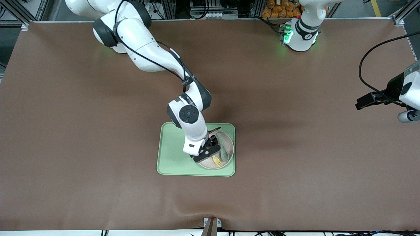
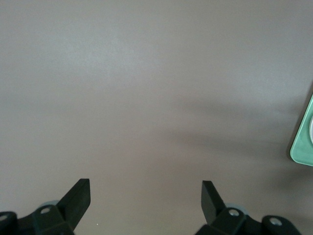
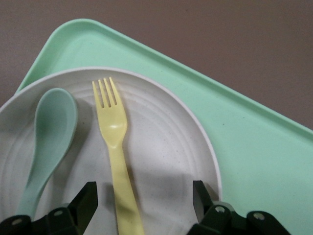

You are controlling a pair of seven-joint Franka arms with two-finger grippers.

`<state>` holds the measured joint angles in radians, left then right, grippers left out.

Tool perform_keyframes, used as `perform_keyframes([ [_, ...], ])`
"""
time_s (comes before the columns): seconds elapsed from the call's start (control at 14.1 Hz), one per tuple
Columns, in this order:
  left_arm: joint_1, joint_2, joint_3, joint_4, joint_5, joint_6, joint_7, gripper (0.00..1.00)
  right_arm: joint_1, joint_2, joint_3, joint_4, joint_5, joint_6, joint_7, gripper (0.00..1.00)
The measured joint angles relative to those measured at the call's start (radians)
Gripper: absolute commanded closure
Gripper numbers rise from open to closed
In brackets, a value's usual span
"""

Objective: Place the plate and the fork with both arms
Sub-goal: 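Close the right gripper on the yellow fork handle, then lift the fork with the right gripper and carry it off the plate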

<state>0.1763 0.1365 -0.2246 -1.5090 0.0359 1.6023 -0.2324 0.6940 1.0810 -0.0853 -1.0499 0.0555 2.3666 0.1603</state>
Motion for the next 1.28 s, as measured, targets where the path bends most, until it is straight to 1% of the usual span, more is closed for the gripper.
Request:
perform_keyframes([
  [0.14,0.000,0.000,0.000,0.000,0.000,0.000,0.000,0.00,0.007,0.003,-0.001,0.000,-0.001,0.000,0.003,0.27],
  [0.21,0.000,0.000,0.000,0.000,0.000,0.000,0.000,0.00,0.010,0.004,-0.002,0.000,-0.002,0.000,0.004,0.38],
  [0.43,0.000,0.000,-0.001,-0.003,0.000,0.000,0.000,0.00,0.016,0.005,-0.002,0.000,-0.027,-0.001,0.006,0.48],
  [0.5,0.000,0.000,-0.001,-0.004,0.000,0.000,0.000,0.00,0.017,0.005,-0.002,0.000,-0.032,-0.001,0.006,0.55],
  [0.57,0.000,0.000,-0.001,-0.005,0.000,0.000,0.000,0.00,0.017,0.005,-0.002,0.000,-0.035,-0.001,0.006,0.73],
  [0.64,0.000,0.000,-0.002,-0.007,0.000,0.000,0.000,0.00,0.017,0.005,-0.002,0.001,-0.035,-0.001,0.006,0.84],
  [0.71,0.000,0.000,-0.002,-0.008,0.000,0.001,0.000,0.00,0.018,0.005,-0.002,0.002,-0.036,-0.002,0.006,0.98],
  [0.78,0.000,0.000,-0.002,-0.010,0.000,0.002,0.000,0.00,0.019,0.005,-0.002,0.003,-0.036,-0.002,0.006,1.00],
  [0.92,0.000,0.000,-0.002,-0.011,0.000,0.002,0.000,0.00,0.020,0.005,-0.002,0.009,-0.036,-0.018,0.018,1.00],
  [1.28,0.000,0.000,-0.002,-0.014,0.000,0.003,0.000,0.00,0.020,-0.010,-0.003,0.055,-0.032,-0.130,0.056,1.00],
])
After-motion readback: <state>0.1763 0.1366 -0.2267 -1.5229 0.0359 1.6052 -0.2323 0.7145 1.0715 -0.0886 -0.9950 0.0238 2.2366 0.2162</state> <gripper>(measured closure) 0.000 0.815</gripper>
